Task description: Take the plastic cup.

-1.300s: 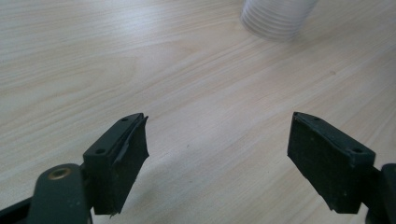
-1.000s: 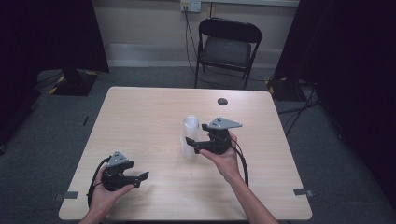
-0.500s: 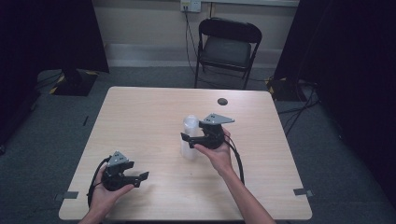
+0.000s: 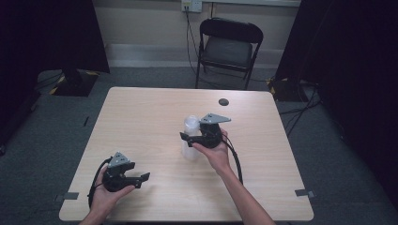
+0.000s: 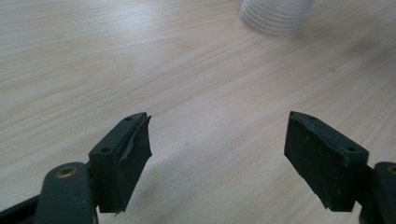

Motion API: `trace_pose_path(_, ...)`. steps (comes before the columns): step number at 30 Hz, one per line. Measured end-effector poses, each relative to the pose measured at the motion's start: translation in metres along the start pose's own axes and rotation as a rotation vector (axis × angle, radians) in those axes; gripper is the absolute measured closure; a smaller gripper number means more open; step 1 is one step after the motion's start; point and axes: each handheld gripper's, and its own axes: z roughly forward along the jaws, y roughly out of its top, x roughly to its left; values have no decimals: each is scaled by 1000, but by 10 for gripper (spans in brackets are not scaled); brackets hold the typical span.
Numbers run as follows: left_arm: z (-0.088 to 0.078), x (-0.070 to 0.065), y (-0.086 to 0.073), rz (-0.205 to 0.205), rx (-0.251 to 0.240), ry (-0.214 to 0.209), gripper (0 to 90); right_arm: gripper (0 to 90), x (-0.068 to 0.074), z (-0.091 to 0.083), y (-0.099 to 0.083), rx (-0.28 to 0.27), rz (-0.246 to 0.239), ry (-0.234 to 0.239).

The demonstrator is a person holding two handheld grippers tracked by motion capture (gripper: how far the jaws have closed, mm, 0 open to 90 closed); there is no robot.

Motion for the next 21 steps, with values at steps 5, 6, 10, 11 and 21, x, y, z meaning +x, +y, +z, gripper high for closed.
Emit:
trace_pose_path(5, 0, 0, 0, 1, 2, 1, 225, 290, 0, 1, -1, 7, -8, 13)
trace_pose_path(6, 0, 0, 0, 0, 1, 0, 225, 294, 1, 1, -1, 5, -6, 9)
trace_pose_path(10, 0, 0, 0, -2, 1, -3, 225, 301, 1, 1, 1, -1, -6, 12)
trace_pose_path(11, 0, 0, 0, -2, 1, -3, 225, 301, 1, 1, 1, -1, -6, 12)
trace_pose_path(21, 1, 0, 0, 5, 2, 0, 225, 304, 0, -5, 11, -25, 11, 34)
